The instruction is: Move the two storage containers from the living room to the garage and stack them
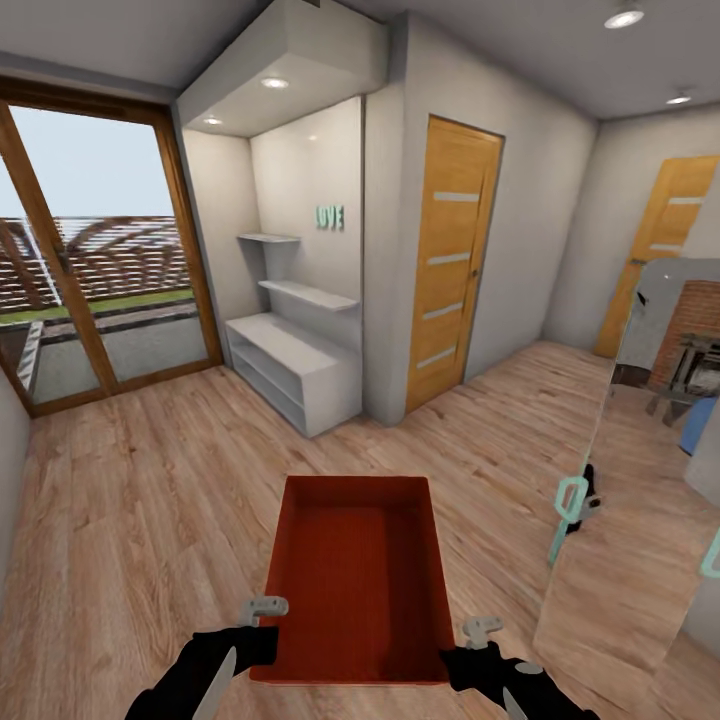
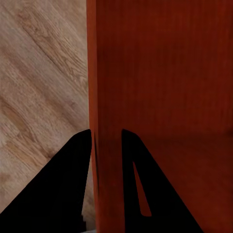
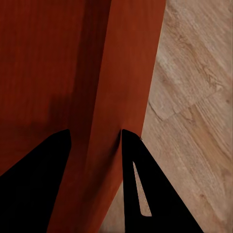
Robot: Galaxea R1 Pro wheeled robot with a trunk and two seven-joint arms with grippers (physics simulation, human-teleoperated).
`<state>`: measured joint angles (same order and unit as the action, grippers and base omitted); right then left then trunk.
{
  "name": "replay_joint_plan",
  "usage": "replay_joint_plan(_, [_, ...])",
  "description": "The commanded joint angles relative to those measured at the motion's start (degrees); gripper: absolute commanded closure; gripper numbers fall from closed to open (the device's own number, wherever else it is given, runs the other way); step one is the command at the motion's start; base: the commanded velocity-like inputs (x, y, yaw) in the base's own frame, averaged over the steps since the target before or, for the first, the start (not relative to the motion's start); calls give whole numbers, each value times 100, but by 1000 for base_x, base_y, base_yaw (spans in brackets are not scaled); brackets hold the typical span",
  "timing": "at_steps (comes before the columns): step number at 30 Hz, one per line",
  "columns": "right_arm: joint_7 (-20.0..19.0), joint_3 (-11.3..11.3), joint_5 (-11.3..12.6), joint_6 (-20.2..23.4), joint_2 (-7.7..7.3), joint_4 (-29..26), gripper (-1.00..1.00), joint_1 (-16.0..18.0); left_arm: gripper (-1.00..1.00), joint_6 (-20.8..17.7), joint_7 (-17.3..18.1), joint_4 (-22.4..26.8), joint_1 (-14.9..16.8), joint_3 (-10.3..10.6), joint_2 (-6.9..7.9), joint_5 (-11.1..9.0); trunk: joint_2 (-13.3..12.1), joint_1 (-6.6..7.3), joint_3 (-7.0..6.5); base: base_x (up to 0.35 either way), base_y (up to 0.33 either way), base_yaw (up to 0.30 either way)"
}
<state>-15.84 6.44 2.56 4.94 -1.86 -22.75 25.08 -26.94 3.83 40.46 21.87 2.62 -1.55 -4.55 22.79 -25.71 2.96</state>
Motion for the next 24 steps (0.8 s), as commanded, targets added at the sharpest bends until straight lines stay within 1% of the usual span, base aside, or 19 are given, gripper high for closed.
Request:
replay_joint_plan(1, [-95,59,94,43,1,-13,100,-3,100,-30,-277,23,8,-412,-5,-81,13,-7,13,325,0,0])
replay_joint_plan(24, [-95,59,89,43,1,-11,100,-3,100,-30,-277,23,8,-412,-12,-83,13,-7,13,325,0,0])
